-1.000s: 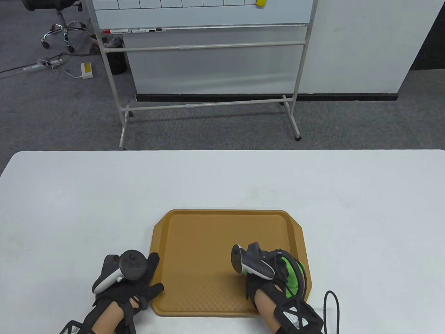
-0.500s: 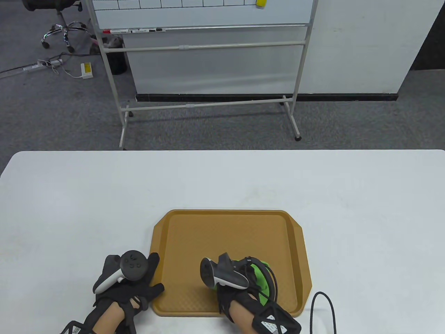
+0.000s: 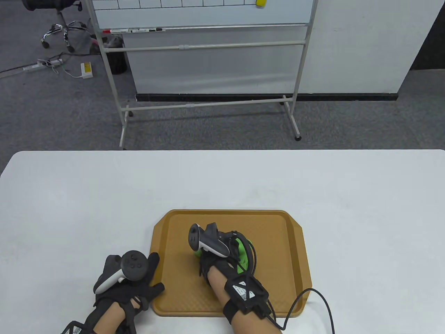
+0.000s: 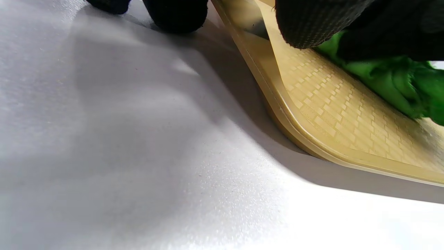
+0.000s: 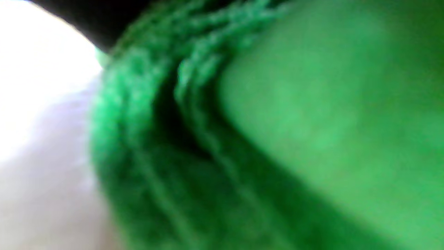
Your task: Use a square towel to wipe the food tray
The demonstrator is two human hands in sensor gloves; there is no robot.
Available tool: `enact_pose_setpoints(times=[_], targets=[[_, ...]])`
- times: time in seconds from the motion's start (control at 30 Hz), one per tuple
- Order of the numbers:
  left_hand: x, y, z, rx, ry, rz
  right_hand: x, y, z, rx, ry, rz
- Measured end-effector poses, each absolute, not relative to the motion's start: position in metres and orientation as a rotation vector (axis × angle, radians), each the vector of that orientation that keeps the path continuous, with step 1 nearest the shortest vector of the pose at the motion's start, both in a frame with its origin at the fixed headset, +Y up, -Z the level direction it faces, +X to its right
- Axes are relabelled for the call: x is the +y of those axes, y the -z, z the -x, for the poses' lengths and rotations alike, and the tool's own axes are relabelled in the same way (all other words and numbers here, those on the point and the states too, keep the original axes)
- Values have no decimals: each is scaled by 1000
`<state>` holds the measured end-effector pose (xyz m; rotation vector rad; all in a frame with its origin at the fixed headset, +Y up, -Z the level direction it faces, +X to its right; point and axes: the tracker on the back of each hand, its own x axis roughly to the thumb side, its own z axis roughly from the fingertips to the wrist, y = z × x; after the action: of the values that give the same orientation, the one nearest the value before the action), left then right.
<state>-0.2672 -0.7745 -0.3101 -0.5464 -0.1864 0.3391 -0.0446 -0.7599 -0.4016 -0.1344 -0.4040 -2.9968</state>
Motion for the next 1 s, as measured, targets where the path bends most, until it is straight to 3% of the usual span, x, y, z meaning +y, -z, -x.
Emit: enact_pose_setpoints(times=[0.43, 0.73, 1.0], targets=[[-775, 310, 268, -192, -339, 546, -759, 419, -19, -515, 3073, -137], [-775, 310, 267, -198, -335, 545, -757, 371, -45, -560, 3031, 9], [-775, 310, 266, -195, -330, 544, -757, 333, -36, -618, 3032, 168]])
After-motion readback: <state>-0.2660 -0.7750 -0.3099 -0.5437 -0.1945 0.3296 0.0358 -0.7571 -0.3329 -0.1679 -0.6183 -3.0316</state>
